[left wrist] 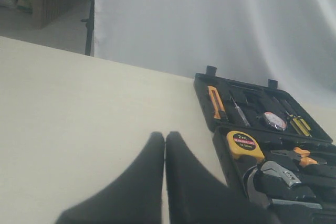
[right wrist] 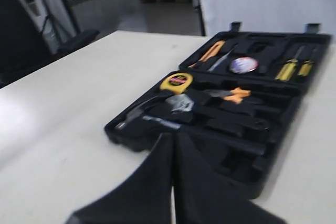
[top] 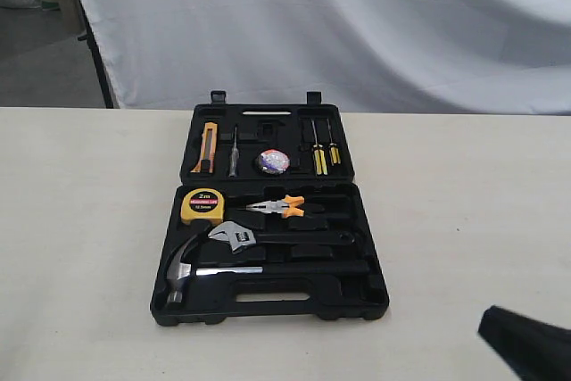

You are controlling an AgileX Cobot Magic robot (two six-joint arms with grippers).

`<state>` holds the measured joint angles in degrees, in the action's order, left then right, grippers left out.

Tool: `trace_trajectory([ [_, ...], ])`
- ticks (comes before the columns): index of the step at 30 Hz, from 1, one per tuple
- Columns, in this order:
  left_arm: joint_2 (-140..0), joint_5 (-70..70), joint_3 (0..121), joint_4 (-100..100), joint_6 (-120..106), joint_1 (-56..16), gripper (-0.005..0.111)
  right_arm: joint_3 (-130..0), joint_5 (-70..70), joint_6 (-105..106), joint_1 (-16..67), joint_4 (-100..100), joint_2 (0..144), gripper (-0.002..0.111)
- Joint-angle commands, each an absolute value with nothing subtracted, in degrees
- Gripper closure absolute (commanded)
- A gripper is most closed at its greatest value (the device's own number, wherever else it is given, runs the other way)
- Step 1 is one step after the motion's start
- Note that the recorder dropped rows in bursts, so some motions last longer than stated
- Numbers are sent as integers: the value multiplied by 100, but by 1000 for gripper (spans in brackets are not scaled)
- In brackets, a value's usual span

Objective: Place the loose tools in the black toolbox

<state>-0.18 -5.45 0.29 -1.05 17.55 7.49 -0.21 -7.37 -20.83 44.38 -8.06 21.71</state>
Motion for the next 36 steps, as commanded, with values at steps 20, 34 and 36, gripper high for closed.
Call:
trace_trajectory([
  [20, 0, -503, 44, -130, 1782, 894, 106, 0, 1252, -2323, 1096, -656, 0, 109],
  [34, 0, -503, 44, -130, 1782, 894, 106, 0, 1261, -2265, 1096, -669, 0, 109],
  [36, 0, -503, 44, -130, 1782, 894, 106, 0, 1328, -2176, 1096, -669, 0, 109],
])
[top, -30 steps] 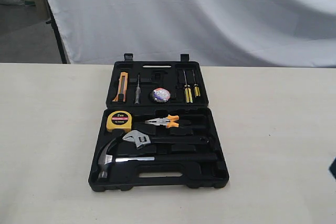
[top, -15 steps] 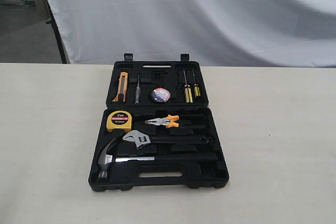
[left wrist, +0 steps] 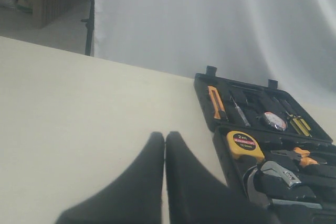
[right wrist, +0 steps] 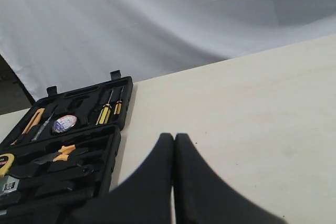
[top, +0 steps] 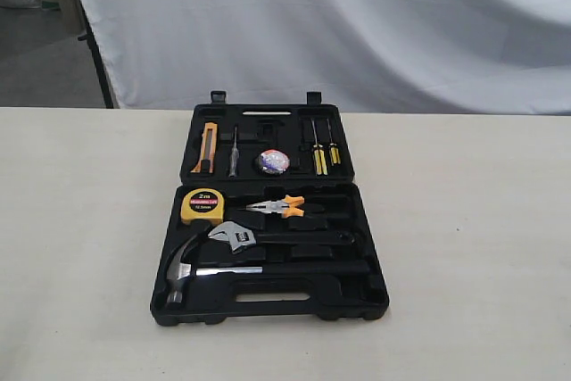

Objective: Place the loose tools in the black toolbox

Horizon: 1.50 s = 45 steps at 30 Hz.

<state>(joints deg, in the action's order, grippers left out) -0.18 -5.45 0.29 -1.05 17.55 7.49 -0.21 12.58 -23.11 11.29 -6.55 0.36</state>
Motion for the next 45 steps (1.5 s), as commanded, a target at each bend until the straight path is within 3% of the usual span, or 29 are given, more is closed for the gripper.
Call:
trace_trajectory([
  [1, 0, -503, 44, -130, 1782, 894, 106, 0, 1370, -2121, 1096, -669, 0, 109],
  [45, 0, -503, 44, -130, 1782, 894, 106, 0, 1553, -2077, 1096, -669, 0, 109],
])
